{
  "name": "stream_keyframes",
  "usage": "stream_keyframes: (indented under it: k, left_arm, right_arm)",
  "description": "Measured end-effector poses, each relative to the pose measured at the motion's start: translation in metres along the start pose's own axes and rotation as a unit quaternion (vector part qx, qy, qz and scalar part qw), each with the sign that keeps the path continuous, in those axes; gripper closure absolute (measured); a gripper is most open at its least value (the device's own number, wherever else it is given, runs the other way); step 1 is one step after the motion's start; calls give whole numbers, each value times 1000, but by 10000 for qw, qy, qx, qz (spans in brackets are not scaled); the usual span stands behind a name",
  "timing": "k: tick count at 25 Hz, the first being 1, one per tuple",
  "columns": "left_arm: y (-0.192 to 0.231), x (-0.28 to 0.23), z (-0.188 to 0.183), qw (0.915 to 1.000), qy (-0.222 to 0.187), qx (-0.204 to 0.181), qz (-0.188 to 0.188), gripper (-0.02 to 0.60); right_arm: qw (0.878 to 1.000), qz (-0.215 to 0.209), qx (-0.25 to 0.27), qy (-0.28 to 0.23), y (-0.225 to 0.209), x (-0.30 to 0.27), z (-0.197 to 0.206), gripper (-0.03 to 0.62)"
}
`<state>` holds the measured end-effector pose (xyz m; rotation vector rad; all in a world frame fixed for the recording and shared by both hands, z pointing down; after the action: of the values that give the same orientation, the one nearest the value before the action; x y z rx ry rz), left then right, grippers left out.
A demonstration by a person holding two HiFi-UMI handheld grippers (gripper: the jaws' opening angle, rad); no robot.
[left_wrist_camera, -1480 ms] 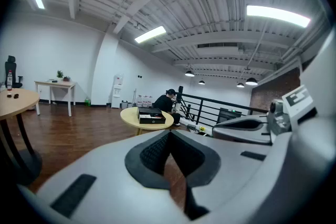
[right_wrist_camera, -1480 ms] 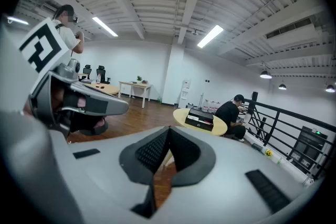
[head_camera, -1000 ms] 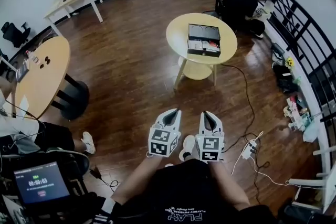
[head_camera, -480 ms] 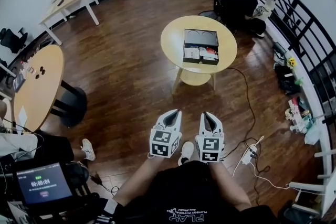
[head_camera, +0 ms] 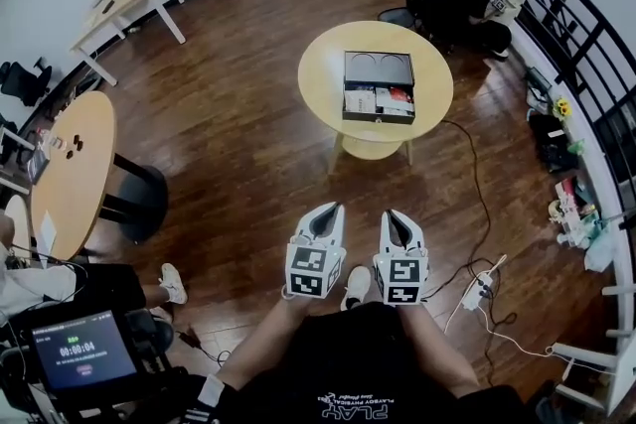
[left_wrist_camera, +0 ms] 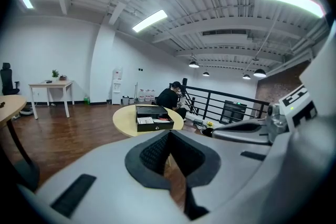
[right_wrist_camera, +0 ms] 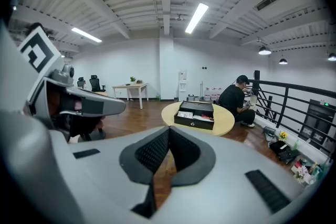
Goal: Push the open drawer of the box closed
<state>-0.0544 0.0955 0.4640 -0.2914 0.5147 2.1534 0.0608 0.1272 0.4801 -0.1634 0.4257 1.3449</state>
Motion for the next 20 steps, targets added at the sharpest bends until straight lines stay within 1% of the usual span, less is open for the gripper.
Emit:
stream_keyframes:
  k: [3, 9, 14, 17, 20]
  left_arm:
    - [1, -14, -5, 10000, -15, -34, -60, 584]
    - [-6, -41, -16, 9998, -87, -96, -127, 584]
    - [-10, -55, -27, 9996, -85, -271, -91, 584]
    - [-8, -59, -28, 9994, -28, -328, -146, 584]
    - [-7, -65, -31, 9995, -32, -286, -162, 584]
  right_arm:
    - [9999, -70, -12, 79, -10, -12, 0, 589]
    - [9999, -132, -79, -7, -41, -28, 1, 589]
    - [9993, -58, -183, 307, -62, -46, 7, 589]
    - [9988, -99, -263, 393, -69, -52, 9, 589]
    - [9992, -172, -226, 285, -69, -58, 4, 589]
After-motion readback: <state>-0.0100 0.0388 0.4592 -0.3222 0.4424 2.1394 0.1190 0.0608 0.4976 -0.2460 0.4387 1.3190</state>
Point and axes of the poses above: the fingertips, and each gripper's own axes: x backward along the fingers, y to its left, z out of its underside, the point moved 3 cm from there along x, backward along the fingers, and after that the axes turned 7 degrees about x, right-handed, at the moved point
